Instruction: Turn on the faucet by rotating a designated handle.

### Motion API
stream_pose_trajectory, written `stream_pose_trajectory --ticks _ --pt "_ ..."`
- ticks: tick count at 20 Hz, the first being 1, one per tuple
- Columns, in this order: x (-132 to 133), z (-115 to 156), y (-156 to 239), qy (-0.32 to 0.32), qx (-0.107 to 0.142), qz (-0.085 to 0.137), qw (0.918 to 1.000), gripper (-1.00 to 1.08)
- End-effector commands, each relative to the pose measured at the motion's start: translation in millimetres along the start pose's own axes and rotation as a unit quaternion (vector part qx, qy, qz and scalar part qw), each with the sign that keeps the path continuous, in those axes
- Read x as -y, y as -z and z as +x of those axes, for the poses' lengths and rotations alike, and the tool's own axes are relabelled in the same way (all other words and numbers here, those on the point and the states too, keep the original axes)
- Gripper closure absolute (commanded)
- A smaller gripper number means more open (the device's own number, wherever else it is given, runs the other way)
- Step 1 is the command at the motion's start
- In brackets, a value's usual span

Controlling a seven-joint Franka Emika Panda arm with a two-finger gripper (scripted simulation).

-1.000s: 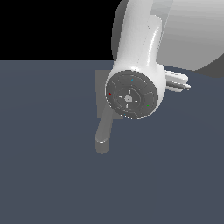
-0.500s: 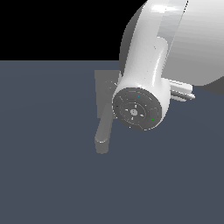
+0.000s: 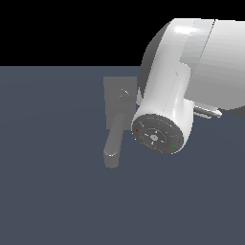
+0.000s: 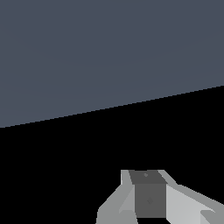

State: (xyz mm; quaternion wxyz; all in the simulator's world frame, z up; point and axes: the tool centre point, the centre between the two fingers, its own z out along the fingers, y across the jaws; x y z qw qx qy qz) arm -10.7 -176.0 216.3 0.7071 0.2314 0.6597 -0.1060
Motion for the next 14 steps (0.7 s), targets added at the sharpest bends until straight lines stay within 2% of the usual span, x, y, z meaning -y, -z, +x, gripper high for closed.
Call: stream_pose_trajectory --ticks 1,14 --pt "-59 15 10 0.063 -0.01 -0.176 0.9823 1.08" --pt "-47 59 9 0.082 -0.031 -0.195 0.9768 1.08"
